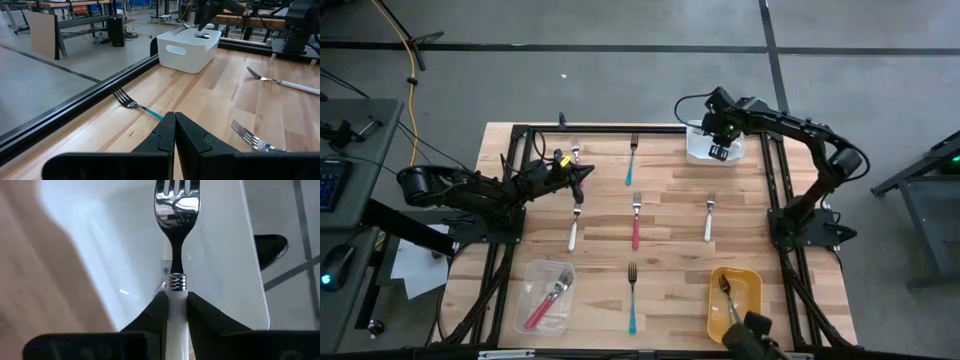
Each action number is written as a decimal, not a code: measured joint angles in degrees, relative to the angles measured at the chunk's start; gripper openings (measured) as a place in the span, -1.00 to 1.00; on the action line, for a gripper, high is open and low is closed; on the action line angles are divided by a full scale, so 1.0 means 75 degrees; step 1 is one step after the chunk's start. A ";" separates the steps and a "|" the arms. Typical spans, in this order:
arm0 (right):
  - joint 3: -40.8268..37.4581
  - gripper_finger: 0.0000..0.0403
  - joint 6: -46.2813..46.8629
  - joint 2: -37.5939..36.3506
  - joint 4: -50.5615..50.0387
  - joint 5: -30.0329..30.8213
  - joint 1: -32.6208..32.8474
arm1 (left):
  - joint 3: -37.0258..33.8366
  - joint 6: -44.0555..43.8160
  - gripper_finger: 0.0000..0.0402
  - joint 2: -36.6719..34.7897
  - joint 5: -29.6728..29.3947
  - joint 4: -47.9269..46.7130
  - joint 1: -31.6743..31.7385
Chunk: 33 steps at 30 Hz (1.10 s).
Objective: Sort silverware by color (type)
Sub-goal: Put the bottom white fork into the white bin
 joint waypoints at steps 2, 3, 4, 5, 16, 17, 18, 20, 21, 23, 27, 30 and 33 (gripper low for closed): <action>0.0000 -0.77 -0.0137 0.0112 0.0101 -0.0236 -0.0209 | 0.0000 0.0000 -1.00 0.0000 -0.0003 0.0002 0.0000; 0.0000 -0.76 -0.0184 0.0167 0.0139 -0.0332 -0.0287 | 0.0000 -0.0003 -1.00 0.0000 -0.0003 0.0002 0.0000; 0.0000 -0.76 -0.0232 0.0227 0.0184 -0.0415 -0.0349 | 0.0000 -0.0003 -1.00 0.0000 -0.0003 0.0002 0.0000; 0.0000 -0.76 -0.0289 0.0286 0.0199 -0.0453 -0.0385 | 0.0000 0.0000 -1.00 0.0000 -0.0003 0.0002 0.0000; 0.0003 -0.72 -0.0529 0.0767 0.0431 -0.0373 -0.0409 | 0.0000 -0.0299 -1.00 0.0000 -0.0058 0.0003 -0.0003; 0.0003 -0.69 -0.0528 0.0767 0.0449 -0.0240 -0.0400 | 0.0000 -0.0383 -1.00 0.0000 -0.0122 0.0002 -0.0003; 0.0003 -0.65 -0.0524 0.0763 0.0431 -0.0079 -0.0393 | 0.0000 -0.0472 -1.00 0.0000 -0.0197 0.0002 -0.0003; 0.0003 -0.57 -0.0435 0.0759 0.0430 0.0226 -0.0396 | 0.0000 -0.0665 -1.00 0.0000 -0.0371 -0.0002 -0.0003; 0.0003 -0.52 -0.0389 0.0759 0.0423 0.0299 -0.0396 | 0.0000 -0.0766 -1.00 0.0000 -0.0437 -0.0004 -0.0003; 0.0003 -0.44 -0.0350 0.0759 0.0420 0.0328 -0.0401 | 0.0003 -0.0851 -1.00 0.0000 -0.0469 -0.0024 -0.0003; 0.0003 -0.38 -0.0228 0.0759 0.0439 0.0344 -0.0396 | 0.0243 -0.0934 -1.00 0.0000 -0.0468 -0.0439 -0.0003; 0.0003 -0.44 -0.0164 0.0671 0.0470 0.0340 -0.0395 | 0.0650 -0.0878 -1.00 0.0000 -0.0455 -0.1194 -0.0002; 0.0003 -0.62 -0.0100 0.0375 0.0671 0.0121 -0.0368 | 0.1125 -0.0877 -1.00 0.0000 -0.0318 -0.2020 -0.0003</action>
